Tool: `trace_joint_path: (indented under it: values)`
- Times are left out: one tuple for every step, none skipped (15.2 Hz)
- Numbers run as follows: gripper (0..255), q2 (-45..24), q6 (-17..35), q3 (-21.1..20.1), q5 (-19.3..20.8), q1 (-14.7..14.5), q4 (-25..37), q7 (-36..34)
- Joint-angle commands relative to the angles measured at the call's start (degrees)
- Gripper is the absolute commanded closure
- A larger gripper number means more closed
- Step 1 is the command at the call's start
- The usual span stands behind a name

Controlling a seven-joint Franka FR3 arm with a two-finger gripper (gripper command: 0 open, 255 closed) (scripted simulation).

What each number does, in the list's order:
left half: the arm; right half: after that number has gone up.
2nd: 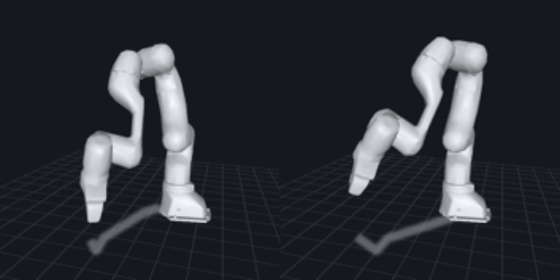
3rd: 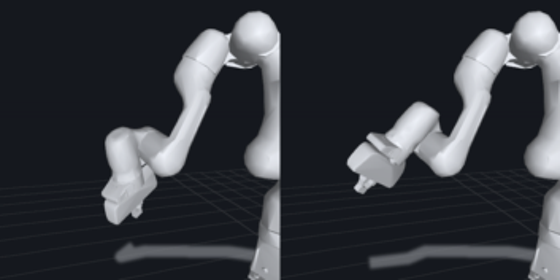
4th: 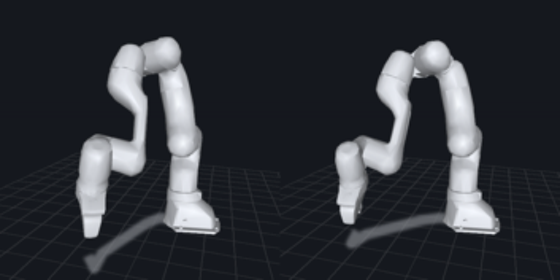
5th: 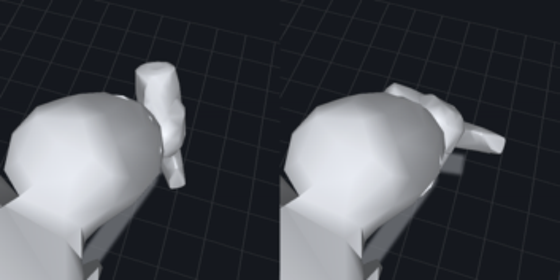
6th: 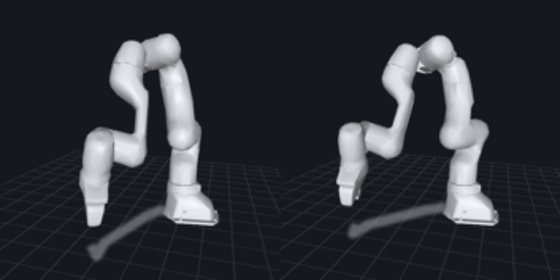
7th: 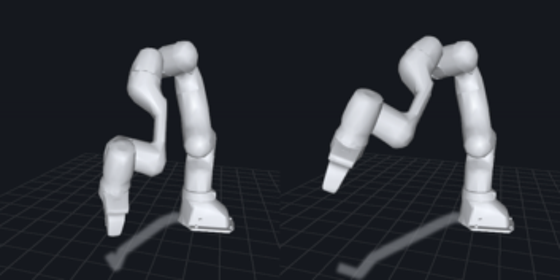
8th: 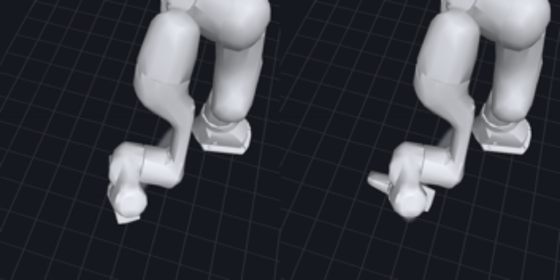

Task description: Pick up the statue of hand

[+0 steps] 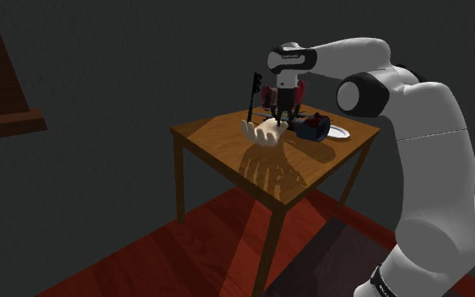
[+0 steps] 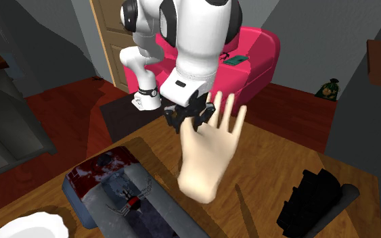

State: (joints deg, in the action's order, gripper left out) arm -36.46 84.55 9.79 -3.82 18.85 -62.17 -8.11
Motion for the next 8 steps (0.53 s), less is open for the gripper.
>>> trace_joint_path:
  values:
    - [255,-0.3,-1.7,0.0,-0.1,0.1,2.2,0.0]
    - [255,-0.5,-2.6,0.0,-0.1,0.2,3.2,0.0]
    - [255,-0.7,-3.5,0.0,-0.1,0.3,4.4,0.0]
    - [255,-1.0,-4.5,0.0,-0.1,0.4,5.6,0.0]
    - [255,-1.3,-5.5,-0.1,-0.2,0.5,6.8,0.0]
    - [255,-1.6,-6.5,-0.1,-0.2,0.6,8.2,0.0]
    - [255,-1.6,-6.6,-0.1,-0.2,0.6,8.3,0.0]
    - [255,-1.7,-6.6,-0.1,-0.2,0.6,8.4,0.0]
